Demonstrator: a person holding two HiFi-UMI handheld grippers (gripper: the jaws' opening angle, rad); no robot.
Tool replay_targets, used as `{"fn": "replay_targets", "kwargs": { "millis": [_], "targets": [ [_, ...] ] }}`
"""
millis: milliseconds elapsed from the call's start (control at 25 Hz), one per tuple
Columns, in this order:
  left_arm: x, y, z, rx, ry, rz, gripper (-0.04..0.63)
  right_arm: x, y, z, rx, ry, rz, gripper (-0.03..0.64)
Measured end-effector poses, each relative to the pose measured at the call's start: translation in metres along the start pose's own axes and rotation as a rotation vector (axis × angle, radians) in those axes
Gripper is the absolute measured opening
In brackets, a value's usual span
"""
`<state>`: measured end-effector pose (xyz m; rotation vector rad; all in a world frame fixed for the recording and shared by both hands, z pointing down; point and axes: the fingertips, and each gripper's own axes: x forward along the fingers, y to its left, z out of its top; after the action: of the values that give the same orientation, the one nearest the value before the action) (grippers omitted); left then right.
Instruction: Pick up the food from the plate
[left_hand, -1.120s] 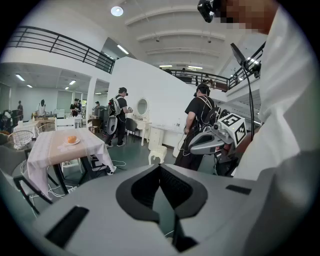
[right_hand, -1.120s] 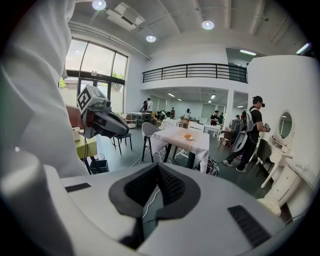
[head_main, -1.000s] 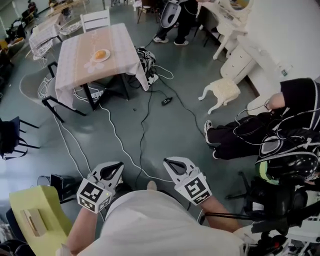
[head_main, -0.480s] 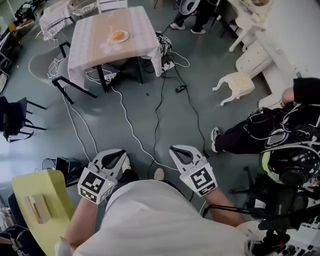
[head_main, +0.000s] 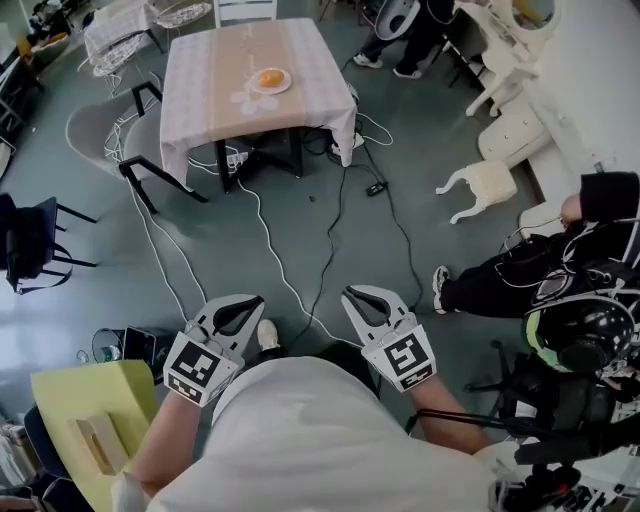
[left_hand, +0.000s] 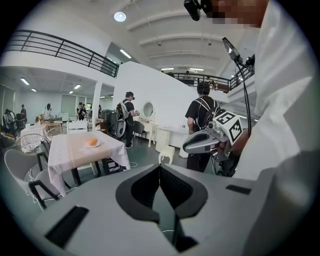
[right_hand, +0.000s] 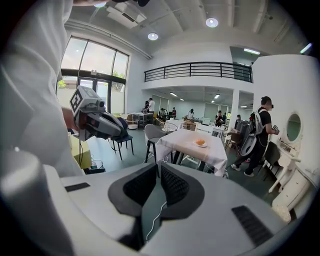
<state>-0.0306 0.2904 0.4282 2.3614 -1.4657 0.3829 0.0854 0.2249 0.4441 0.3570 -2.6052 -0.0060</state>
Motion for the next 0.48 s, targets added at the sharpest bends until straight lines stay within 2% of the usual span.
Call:
{"fn": "replay_targets", "kwargs": {
  "millis": [40, 120, 320, 480],
  "targets": [
    [-0.004, 0.007, -0.003, -0.002, -0.005, -0.007, 0.009, 0.008, 0.003, 0.005, 0.0, -0.001, -0.013, 0.029],
    [-0.01, 0.022, -0.008, -0.005, -0.014, -0.024, 0.009, 0.021, 0.004, 0.015, 0.0, -0.007, -0.049, 0.135],
    [-0.001, 0.052, -0.007, -0.031, -0.031, -0.044, 0.02, 0.036, 0.0, 0.021, 0.0, 0.04, -0.065, 0.138],
    [0.022, 0.069, 0.006, -0.015, -0.045, -0.052, 0.051, 0.051, -0.026, 0.019, 0.033, 0.036, -0.079, 0.14]
  ]
}}
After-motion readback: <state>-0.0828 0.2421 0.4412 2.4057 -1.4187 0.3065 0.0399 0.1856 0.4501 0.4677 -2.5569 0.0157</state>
